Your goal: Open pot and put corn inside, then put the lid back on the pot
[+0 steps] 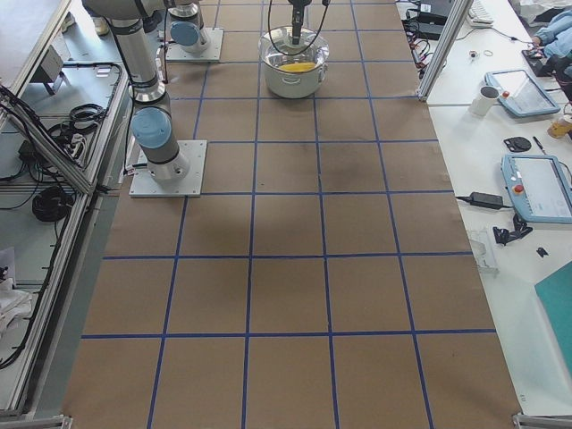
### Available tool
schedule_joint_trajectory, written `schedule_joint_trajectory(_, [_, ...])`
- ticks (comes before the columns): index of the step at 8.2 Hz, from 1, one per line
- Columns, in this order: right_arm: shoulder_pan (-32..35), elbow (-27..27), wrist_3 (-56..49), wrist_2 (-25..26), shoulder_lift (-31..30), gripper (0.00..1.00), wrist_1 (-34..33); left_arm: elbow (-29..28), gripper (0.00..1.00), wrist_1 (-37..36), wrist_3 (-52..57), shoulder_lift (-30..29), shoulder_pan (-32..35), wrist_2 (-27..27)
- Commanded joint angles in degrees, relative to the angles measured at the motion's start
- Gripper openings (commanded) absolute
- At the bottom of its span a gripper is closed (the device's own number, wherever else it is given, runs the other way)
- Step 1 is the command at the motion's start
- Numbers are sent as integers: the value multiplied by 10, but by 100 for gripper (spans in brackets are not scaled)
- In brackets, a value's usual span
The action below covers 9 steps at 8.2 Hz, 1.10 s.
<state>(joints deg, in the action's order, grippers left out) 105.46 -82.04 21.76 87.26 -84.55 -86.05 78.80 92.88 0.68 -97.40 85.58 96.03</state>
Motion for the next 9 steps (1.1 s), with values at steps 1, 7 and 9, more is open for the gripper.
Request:
schedule_joint_trajectory(1, [133, 2, 181, 5, 109, 0, -138, 2, 100, -2, -8, 15, 2, -1])
schedule_joint_trajectory(7, [164, 2, 222, 6, 156, 0, -201, 6, 100, -1, -8, 31, 16, -35])
schedule_joint_trajectory(9, [166, -6, 216, 13, 158, 1, -199, 6, 100, -1, -4, 31, 16, -36])
